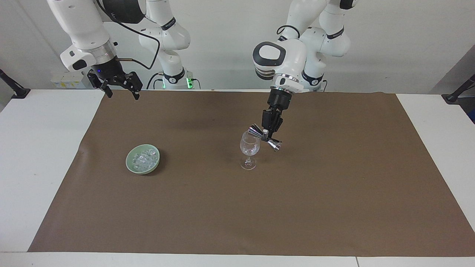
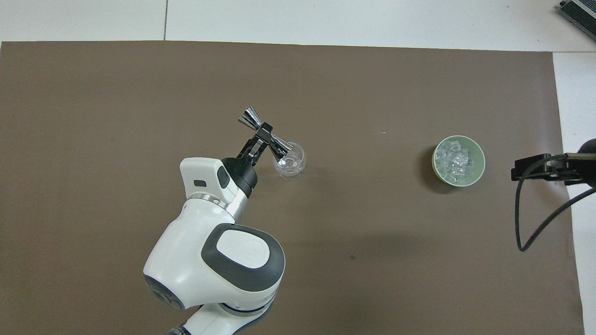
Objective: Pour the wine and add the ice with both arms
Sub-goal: 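Carry the jigger with the left gripper back to its start spot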
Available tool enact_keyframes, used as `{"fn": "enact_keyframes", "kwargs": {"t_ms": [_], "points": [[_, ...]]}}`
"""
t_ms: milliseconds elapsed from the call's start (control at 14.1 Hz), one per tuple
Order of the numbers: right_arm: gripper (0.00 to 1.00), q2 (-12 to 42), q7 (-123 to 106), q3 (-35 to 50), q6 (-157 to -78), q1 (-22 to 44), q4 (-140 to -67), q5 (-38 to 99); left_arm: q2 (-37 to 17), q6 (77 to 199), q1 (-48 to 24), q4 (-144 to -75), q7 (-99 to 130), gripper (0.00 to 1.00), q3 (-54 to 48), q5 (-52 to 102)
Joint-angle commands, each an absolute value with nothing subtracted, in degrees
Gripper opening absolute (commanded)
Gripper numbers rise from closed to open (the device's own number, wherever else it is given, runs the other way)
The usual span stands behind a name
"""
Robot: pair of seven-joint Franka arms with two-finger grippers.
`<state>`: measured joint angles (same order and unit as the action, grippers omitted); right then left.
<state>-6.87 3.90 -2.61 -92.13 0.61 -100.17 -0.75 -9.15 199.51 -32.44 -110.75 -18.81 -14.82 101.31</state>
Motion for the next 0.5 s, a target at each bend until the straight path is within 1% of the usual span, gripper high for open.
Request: {"fn": "enact_keyframes", "kwargs": {"t_ms": [0, 212, 283, 425], "points": [[1.00, -8.2, 2.3, -2.5, -93.3, 0.2, -101.8, -0.8, -7.0, 199.9, -29.0, -110.5, -18.8, 0.00, -14.8, 105.8], [1.00, -8.2, 2.3, -2.5, -93.3, 0.2, -101.8, -0.8, -2.2, 194.3, -22.7, -112.6, -18.8, 0.00, -14.9, 115.6], [1.00, -8.2, 2.3, -2.5, -93.3, 0.2, -101.8, -0.8, 0.1, 191.5, -19.7, -114.8, -18.8, 0.00, -14.9, 118.3], [1.00, -8.2, 2.3, -2.5, -93.3, 0.2, -101.8, -0.8, 5.8, 183.6, -14.0, -122.1, -17.8, 0.00, -14.6, 121.3]]}}
